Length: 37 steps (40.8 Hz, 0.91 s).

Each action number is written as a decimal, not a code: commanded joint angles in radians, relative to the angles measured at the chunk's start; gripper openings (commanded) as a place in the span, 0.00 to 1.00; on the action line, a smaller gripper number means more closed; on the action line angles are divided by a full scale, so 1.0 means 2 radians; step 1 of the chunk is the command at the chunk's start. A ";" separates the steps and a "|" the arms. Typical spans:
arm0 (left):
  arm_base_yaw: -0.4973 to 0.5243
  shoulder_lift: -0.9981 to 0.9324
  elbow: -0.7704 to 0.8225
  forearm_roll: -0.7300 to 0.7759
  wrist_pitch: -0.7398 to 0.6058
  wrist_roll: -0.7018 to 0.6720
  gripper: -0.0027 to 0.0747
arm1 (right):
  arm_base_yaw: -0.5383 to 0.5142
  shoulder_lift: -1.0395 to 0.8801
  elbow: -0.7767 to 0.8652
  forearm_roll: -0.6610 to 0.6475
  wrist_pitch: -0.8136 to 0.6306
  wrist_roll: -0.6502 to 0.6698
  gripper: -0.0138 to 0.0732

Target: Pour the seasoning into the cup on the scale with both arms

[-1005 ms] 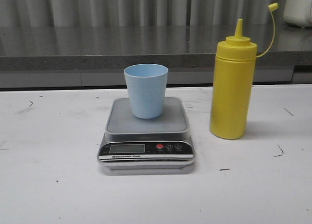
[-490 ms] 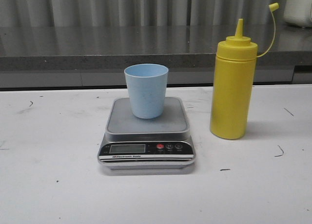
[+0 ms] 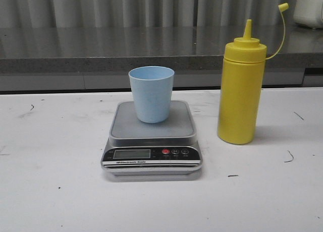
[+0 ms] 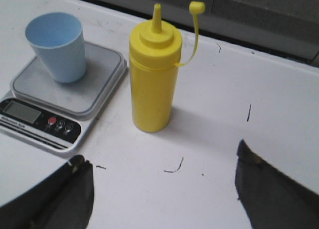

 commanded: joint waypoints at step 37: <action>0.000 0.003 -0.014 -0.001 -0.040 0.001 0.58 | 0.045 0.277 0.116 0.007 -0.514 0.005 0.85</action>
